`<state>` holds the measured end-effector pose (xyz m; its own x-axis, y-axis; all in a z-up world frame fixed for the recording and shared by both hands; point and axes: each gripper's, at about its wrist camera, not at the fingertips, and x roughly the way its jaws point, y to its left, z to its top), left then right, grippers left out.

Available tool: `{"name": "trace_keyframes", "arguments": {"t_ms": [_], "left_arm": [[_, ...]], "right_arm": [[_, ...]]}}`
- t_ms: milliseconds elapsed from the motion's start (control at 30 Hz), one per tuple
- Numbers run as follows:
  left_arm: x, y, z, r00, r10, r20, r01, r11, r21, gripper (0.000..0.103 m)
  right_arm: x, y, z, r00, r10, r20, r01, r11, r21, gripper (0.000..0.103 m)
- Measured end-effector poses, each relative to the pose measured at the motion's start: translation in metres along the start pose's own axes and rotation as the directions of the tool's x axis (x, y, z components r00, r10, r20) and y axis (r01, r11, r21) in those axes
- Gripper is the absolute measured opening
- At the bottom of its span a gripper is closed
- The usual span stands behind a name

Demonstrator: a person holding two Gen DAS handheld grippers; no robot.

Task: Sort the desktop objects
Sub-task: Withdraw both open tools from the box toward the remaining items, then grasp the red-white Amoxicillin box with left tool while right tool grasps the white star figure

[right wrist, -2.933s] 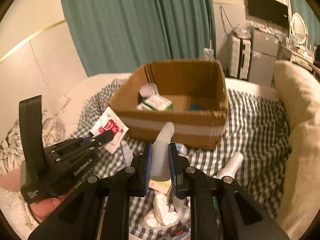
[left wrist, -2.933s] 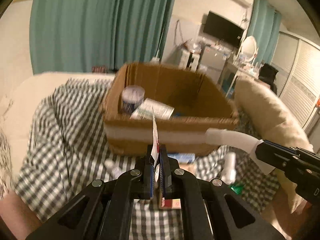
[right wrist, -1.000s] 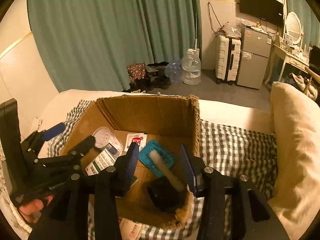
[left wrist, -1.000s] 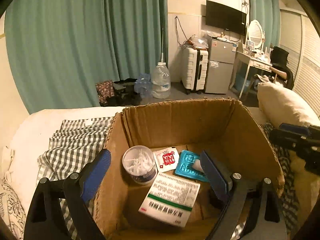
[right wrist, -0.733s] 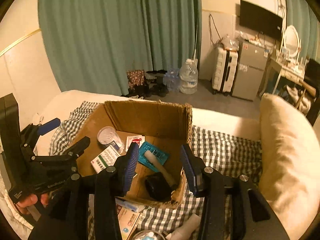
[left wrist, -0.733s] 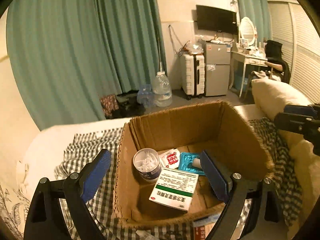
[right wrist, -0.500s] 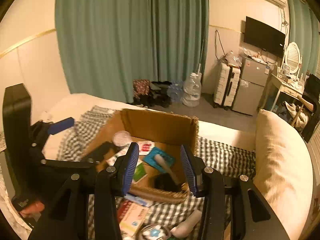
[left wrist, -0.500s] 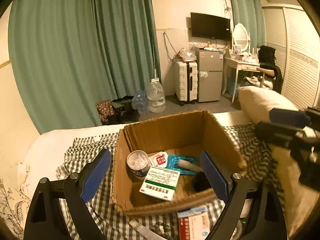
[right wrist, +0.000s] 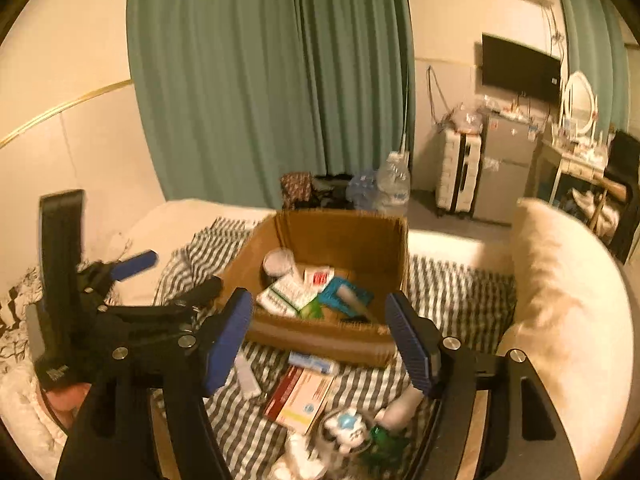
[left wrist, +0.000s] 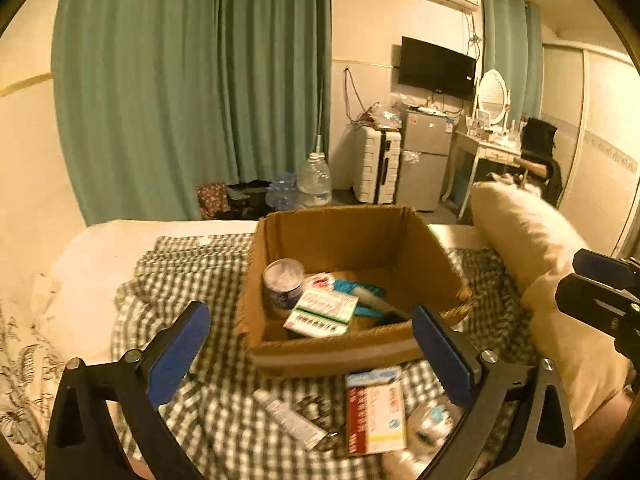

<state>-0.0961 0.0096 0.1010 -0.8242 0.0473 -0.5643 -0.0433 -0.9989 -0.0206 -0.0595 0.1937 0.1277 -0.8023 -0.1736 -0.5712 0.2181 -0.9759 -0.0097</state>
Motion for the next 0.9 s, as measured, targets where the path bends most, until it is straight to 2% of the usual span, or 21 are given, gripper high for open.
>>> {"name": "trace_keyframes", "arguments": {"t_ms": [100, 367, 467, 633, 767, 800, 867, 900], "left_arm": [[-0.002, 0.002, -0.016, 1.000, 0.022, -0.013, -0.021, 1.000, 0.020, 0.103], [0.014, 0.001, -0.066, 0.997, -0.008, -0.081, 0.009, 1.000, 0.014, 0.103], [0.031, 0.007, -0.090, 0.990, -0.017, -0.143, 0.015, 1.000, -0.016, 0.103], [0.063, 0.023, -0.135, 0.973, -0.027, -0.228, 0.000, 0.993, -0.116, 0.103], [0.089, 0.030, -0.151, 0.957, -0.023, -0.288, -0.025, 0.987, -0.162, 0.103], [0.093, 0.030, -0.155, 0.955, -0.016, -0.297, -0.036, 0.985, -0.170, 0.103], [0.104, 0.031, -0.160, 0.949, 0.001, -0.315, -0.064, 0.980, -0.190, 0.103], [0.108, 0.031, -0.162, 0.946, 0.008, -0.325, -0.075, 0.978, -0.195, 0.103]], "right_arm": [[0.009, -0.004, -0.017, 0.998, 0.001, -0.056, 0.000, 1.000, 0.007, 0.073], [0.023, -0.003, -0.050, 0.990, 0.008, -0.139, -0.008, 1.000, 0.001, 0.073], [0.030, -0.001, -0.060, 0.986, -0.004, -0.164, 0.001, 1.000, -0.020, 0.073], [0.050, 0.001, -0.086, 0.978, -0.015, -0.207, 0.002, 0.998, -0.065, 0.073], [0.078, -0.003, -0.116, 0.960, -0.017, -0.281, -0.018, 0.992, -0.122, 0.073], [0.086, -0.004, -0.124, 0.952, -0.011, -0.305, -0.032, 0.990, -0.135, 0.074], [0.099, -0.007, -0.135, 0.940, -0.016, -0.340, -0.040, 0.987, -0.157, 0.085], [0.107, -0.009, -0.141, 0.935, -0.024, -0.354, -0.038, 0.985, -0.168, 0.087]]}}
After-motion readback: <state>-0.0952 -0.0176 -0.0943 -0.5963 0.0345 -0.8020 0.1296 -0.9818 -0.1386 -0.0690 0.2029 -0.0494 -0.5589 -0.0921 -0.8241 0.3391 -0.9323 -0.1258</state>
